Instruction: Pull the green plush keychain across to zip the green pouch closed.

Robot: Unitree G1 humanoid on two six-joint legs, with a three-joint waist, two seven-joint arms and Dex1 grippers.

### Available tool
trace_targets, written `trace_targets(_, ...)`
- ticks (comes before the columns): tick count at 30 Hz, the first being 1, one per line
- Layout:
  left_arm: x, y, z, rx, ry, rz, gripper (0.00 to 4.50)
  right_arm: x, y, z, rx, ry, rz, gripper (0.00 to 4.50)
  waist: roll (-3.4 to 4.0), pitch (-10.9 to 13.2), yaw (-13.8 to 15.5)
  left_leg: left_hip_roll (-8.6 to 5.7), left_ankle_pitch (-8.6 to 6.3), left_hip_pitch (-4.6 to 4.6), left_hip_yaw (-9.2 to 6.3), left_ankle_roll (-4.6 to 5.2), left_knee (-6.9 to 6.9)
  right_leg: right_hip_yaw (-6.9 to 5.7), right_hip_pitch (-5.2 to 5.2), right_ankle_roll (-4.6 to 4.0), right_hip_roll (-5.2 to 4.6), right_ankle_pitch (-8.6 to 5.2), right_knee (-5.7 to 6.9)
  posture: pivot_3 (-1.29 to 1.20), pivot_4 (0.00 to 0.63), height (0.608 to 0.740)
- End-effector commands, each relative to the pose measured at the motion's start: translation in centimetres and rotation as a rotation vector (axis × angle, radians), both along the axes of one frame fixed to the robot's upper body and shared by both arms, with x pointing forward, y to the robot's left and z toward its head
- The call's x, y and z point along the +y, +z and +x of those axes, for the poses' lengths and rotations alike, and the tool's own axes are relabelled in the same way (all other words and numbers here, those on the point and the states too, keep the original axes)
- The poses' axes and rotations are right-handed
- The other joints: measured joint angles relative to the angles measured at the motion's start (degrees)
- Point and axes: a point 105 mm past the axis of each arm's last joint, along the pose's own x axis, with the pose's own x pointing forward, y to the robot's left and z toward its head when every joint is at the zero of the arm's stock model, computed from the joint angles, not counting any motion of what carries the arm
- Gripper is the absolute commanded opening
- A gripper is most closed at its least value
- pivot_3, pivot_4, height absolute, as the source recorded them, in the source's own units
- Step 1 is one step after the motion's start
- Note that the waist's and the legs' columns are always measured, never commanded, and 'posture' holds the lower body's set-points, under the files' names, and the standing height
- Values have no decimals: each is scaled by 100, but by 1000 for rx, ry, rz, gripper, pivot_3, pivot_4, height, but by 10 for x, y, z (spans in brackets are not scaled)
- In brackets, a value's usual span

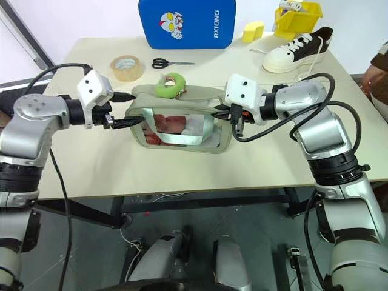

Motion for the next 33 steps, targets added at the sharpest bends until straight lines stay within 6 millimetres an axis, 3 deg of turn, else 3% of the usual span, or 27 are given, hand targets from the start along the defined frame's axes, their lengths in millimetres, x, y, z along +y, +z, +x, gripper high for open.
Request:
trace_targets(1, 1, 11, -5, -38, -23, 17, 957, 4, 11, -3, -46, 24, -4, 0, 0, 0, 3, 0, 0, 0, 0, 0, 0, 0, 0, 0, 0, 0, 0, 0, 150, 740)
trace_targets(3, 0, 12, -5, -35, -31, 10, 45, 4, 11, -3, -46, 23, -5, 0, 0, 0, 6, 0, 0, 1, 0, 0, 1, 0, 2, 0, 0, 0, 0, 0, 150, 740)
trace_targets(10, -12, 18, -12, -6, -74, -31, 45, 1, 12, -1, -42, 2, 1, 0, 0, 0, 19, 0, 0, 0, 0, 0, 1, 0, 2, 0, 0, 0, 0, 0, 150, 740)
trace_targets(13, -13, 12, -13, -2, -71, -12, 0, -3, 19, 0, 4, -5, 28, 1149, 0, 0, 23, 0, 0, 0, 0, 0, 1, 0, 2, 0, 0, 0, 0, 0, 150, 740)
trace_targets(16, -14, 11, -14, 2, -74, -10, 0, -7, 31, 4, 23, -16, 51, 2688, 1, 1, 28, 0, 0, 0, 1, 0, 2, 0, 2, 0, -1, 0, 0, 0, 150, 740)
trace_targets(19, -13, 11, -14, -2, -65, -17, 0, -6, 69, 17, 65, -60, 208, 4263, 6, 3, 13, 0, 0, 0, 1, 0, 0, 0, 1, 0, -1, 0, 0, 0, 150, 740)
trace_targets(21, -13, 10, -15, -1, -62, -18, 0, 4, 88, 28, 138, -89, 348, 4390, 6, 4, 0, 0, 0, 0, 1, 0, -2, 0, 0, 0, -1, 0, 0, 0, 150, 740)
trace_targets(23, -13, 10, -16, 0, -62, -19, 0, 22, 91, 40, 231, -118, 458, 4390, 5, 3, -17, 0, 1, 1, 1, -1, -14, 1, -3, -1, -1, 0, -2, 0, 150, 740)
trace_targets(29, -10, 12, -14, -6, -48, -14, 0, 60, 78, 54, 408, -130, 552, 4390, 4, 2, 20, 1, 16, 8, 1, -24, -37, 3, -10, -2, 3, 1, -1, 0, 150, 740)
trace_targets(33, -8, 12, -14, -8, -42, -9, 0, 70, 63, 61, 478, -162, 540, 4390, 4, 2, 13, 0, 27, 8, 1, -40, -41, 3, -12, -4, 4, 3, -1, 0, 150, 740)
